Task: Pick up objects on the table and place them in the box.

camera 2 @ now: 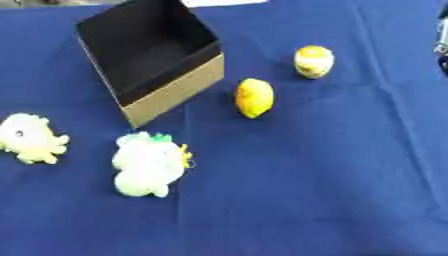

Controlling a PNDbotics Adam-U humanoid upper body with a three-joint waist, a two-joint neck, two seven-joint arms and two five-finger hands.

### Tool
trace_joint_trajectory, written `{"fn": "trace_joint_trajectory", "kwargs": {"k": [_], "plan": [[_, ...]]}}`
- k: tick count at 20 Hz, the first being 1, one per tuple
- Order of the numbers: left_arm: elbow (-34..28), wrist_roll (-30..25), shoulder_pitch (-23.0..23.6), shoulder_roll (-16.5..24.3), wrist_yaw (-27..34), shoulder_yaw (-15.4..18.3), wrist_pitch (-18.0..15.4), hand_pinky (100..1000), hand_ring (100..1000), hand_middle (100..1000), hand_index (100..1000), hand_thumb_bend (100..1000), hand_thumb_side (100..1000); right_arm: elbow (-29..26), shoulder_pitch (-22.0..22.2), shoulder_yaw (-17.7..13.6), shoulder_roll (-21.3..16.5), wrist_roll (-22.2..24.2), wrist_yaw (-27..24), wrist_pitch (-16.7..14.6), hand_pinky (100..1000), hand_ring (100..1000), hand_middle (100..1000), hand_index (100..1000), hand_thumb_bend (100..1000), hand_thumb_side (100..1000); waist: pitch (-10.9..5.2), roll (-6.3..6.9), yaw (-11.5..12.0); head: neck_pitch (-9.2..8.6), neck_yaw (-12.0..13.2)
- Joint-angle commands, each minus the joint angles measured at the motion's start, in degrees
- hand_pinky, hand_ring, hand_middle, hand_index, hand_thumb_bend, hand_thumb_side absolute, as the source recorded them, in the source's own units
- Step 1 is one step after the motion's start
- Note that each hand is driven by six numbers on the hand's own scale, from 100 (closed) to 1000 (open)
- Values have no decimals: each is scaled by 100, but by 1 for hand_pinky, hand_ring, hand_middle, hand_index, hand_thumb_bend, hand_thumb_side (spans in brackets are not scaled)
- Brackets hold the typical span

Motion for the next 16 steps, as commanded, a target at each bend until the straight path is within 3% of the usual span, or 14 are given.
{"fn": "trace_joint_trajectory", "kwargs": {"k": [1, 11, 16], "plan": [[-100, -67, 41, 388, 66, 19, 63, 758, 644, 634, 824, 270, 476, -83, -28, -15, -192, -10, 31, -6, 764, 748, 629, 669, 183, 152, -78, 7, -6, 8, -22], [-100, -115, 80, 575, 60, -2, 159, 757, 643, 634, 826, 266, 494, -83, -41, -3, -228, 2, 51, -23, 766, 748, 630, 669, 181, 152, -24, 19, -36, -16, -17], [-100, -37, 68, 580, 120, 6, 143, 755, 641, 633, 825, 265, 506, -83, -7, -63, -581, -51, 180, -49, 771, 751, 634, 673, 198, 134, -8, -25, -55, -28, -14]]}}
